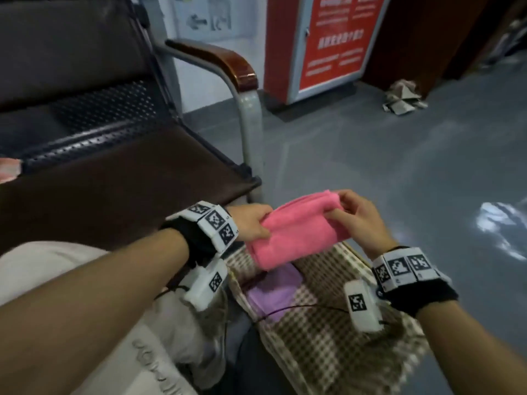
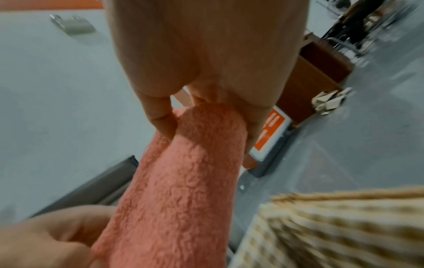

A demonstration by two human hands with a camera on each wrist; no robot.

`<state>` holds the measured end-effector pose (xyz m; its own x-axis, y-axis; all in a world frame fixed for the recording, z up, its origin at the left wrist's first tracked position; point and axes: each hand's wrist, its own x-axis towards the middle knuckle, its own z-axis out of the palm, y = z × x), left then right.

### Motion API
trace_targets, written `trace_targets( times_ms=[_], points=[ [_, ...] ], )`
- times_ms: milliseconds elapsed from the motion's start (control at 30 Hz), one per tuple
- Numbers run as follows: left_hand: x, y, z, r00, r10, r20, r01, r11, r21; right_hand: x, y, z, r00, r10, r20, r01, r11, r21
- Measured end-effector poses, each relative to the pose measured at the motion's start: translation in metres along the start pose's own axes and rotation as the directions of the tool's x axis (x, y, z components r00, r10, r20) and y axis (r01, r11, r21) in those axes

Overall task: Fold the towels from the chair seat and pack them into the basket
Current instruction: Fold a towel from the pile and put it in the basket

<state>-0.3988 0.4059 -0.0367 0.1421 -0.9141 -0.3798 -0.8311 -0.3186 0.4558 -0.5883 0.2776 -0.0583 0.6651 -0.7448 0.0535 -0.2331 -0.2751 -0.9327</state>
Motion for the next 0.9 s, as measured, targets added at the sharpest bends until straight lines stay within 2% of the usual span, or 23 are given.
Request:
trace_targets(
  times_ms=[100,167,233,333,467,600,667,733,800,900],
  points=[
    [0.030,0.007,0.060,0.984,0.001,0.176,0.005,0.999,-0.035,-0.023,0.056,-0.008,0.990,0.135,0.045,-0.129,0.985,-0.111],
    [0.040,0.007,0.095,0.971,-0.014,0.240,0.022,0.999,-0.031,-0.034,0.087,-0.007,0.973,0.214,0.083,-0.196,0.962,-0.191],
    [0.046,0.002,0.124,0.959,-0.057,0.278,0.077,0.995,-0.061,-0.040,0.110,0.000,0.964,0.240,0.112,-0.202,0.940,-0.275],
    [0.053,-0.005,0.161,0.915,-0.149,0.374,0.184,0.981,-0.060,-0.045,0.136,0.017,0.948,0.257,0.188,-0.166,0.903,-0.397],
    [0.057,-0.009,0.191,0.879,-0.141,0.455,0.153,0.988,0.010,-0.047,0.164,0.040,0.904,0.376,0.204,-0.214,0.810,-0.546],
    [0.058,-0.020,0.196,0.902,-0.212,0.377,0.179,0.977,0.119,-0.047,0.181,0.057,0.840,0.512,0.180,-0.332,0.748,-0.575],
    [0.057,-0.022,0.187,0.922,-0.216,0.321,0.201,0.976,0.078,-0.047,0.185,0.061,0.795,0.589,0.143,-0.413,0.700,-0.583],
    [0.054,-0.023,0.171,0.944,-0.213,0.252,0.211,0.977,0.034,-0.047,0.184,0.063,0.746,0.651,0.141,-0.428,0.630,-0.648],
    [0.049,-0.026,0.152,0.967,-0.196,0.165,0.201,0.979,-0.017,-0.044,0.175,0.063,0.752,0.641,0.156,-0.369,0.605,-0.706],
    [0.033,-0.033,0.119,0.980,-0.190,0.060,0.196,0.973,-0.122,-0.031,0.145,0.066,0.821,0.532,0.208,-0.269,0.681,-0.681]
  ],
)
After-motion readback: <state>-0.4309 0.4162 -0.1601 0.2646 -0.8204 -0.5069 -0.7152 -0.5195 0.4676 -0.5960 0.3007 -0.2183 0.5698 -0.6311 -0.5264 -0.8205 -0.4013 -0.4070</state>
